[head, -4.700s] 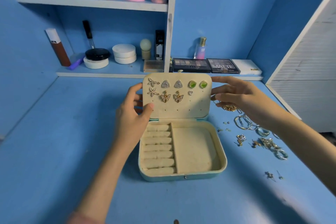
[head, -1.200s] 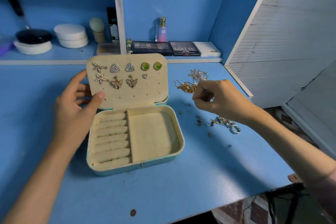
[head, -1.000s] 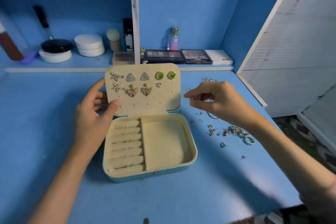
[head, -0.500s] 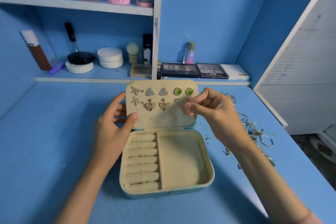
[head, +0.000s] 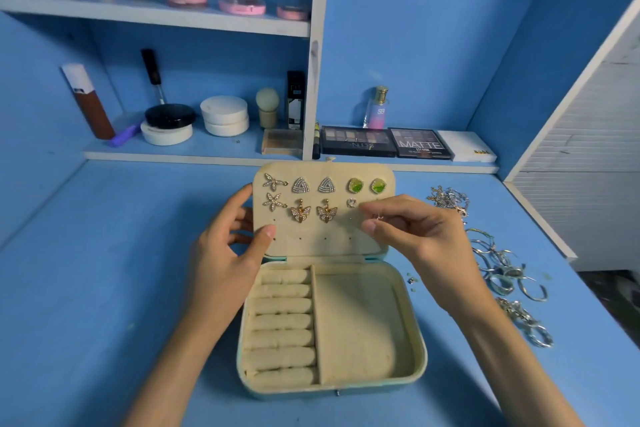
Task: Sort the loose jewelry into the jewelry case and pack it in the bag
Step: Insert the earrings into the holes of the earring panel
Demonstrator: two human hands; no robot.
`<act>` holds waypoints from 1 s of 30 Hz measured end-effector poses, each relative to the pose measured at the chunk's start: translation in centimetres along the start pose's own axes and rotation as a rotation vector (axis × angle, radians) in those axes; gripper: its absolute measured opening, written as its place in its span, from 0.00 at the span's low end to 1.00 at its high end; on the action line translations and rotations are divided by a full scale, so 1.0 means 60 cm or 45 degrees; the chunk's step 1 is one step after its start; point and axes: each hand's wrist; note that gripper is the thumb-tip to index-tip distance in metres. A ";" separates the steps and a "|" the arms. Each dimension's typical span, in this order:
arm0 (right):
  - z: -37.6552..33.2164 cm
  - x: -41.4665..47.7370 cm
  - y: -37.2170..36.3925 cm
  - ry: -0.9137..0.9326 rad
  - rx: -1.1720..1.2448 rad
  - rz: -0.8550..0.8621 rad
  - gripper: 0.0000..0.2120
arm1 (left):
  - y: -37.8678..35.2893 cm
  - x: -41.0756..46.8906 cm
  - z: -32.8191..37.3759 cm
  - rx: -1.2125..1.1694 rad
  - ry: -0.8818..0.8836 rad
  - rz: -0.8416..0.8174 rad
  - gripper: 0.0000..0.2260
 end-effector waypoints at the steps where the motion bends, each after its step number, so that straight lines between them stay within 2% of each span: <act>1: 0.001 -0.001 0.001 0.015 -0.030 -0.017 0.10 | 0.000 0.000 0.000 0.003 -0.002 -0.002 0.24; 9: 0.005 -0.005 0.004 0.068 -0.168 -0.014 0.10 | 0.000 0.000 -0.005 -0.023 0.009 0.010 0.24; 16: 0.008 -0.006 0.003 0.105 -0.123 -0.056 0.14 | -0.001 0.000 -0.001 -0.035 0.013 0.007 0.24; 20: 0.007 -0.007 0.002 0.084 -0.085 -0.072 0.10 | -0.001 -0.001 0.002 -0.052 0.024 0.012 0.24; 25: 0.003 -0.008 0.001 0.025 -0.008 0.022 0.07 | -0.001 -0.002 0.005 -0.054 0.022 0.000 0.24; 28: 0.009 -0.006 0.003 0.050 -0.162 0.119 0.03 | -0.001 -0.002 0.004 -0.053 0.024 -0.001 0.24; 30: 0.013 -0.004 0.004 0.067 -0.281 0.213 0.07 | -0.001 -0.002 0.004 -0.050 0.020 0.002 0.25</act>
Point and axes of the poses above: each hand's wrist, its own x-axis towards the middle knuckle, its own y-axis out of the back of the hand, z = x × y, and after that the axes turned 12 degrees about -x, right-handed
